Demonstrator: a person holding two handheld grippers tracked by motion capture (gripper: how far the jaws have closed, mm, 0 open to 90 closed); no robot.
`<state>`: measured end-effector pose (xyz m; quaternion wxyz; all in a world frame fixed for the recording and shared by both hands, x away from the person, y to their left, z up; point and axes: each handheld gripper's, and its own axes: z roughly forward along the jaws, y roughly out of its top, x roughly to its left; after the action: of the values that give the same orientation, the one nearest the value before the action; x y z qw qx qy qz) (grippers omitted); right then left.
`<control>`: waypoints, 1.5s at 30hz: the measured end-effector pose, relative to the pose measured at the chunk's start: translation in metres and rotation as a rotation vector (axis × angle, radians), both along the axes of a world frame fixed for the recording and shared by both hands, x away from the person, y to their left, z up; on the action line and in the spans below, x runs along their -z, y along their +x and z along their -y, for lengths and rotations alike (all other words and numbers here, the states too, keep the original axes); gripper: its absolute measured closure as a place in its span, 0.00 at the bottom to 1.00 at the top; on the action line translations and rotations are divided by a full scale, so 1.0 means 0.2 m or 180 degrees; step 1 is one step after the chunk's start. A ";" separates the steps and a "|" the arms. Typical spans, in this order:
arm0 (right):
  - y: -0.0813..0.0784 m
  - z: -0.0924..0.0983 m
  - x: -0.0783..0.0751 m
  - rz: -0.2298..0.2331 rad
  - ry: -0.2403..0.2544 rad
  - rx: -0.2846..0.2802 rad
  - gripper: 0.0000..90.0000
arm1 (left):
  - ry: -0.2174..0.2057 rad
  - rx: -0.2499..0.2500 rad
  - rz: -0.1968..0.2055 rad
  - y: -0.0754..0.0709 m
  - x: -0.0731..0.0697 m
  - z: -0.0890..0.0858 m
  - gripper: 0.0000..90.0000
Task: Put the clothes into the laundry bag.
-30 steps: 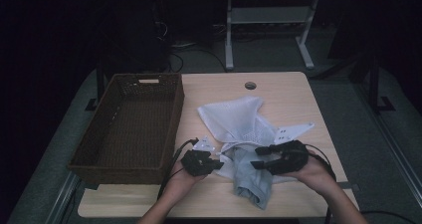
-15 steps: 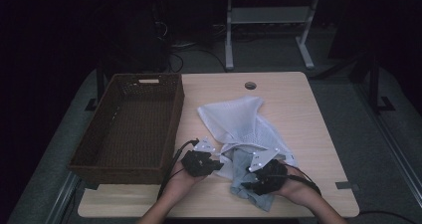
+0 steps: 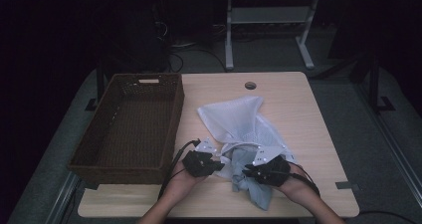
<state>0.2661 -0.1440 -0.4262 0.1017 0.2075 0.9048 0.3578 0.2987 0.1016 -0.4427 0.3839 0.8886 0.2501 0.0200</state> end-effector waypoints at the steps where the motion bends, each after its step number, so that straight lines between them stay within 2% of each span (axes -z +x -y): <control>1: 0.01 0.00 -0.01 0.0033 0.0018 0.0034 0.89 | 0.0002 0.0004 0.0002 0.00 0.00 0.00 0.98; 9: 0.10 -0.02 -0.03 0.0161 0.0113 0.0390 0.90 | 0.0039 0.0061 -0.0006 -0.01 0.00 0.02 0.99; 16: 0.20 -0.05 -0.02 0.0293 0.0024 0.0703 0.90 | 0.0072 0.0112 -0.0005 -0.02 0.01 0.04 0.99; 22: 0.29 -0.07 0.00 0.0319 0.0033 0.0895 0.90 | 0.0105 0.0129 -0.0027 -0.02 0.02 0.04 0.99; 29: 0.32 -0.05 0.04 0.0235 0.0076 0.0889 0.88 | 0.0109 0.0126 -0.0037 -0.01 0.02 0.04 0.98; 34: 0.30 -0.02 0.02 0.0010 0.0266 0.0714 0.76 | 0.0095 0.0123 -0.0035 -0.01 0.02 0.04 0.98; 45: 0.22 0.06 -0.05 -0.0120 0.0368 0.0543 0.57 | 0.0101 0.0120 -0.0042 -0.01 0.02 0.04 0.98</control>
<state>0.3111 -0.1562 -0.4167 0.1026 0.2960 0.8634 0.3955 0.2972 0.0945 -0.4476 0.3684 0.8993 0.2356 0.0110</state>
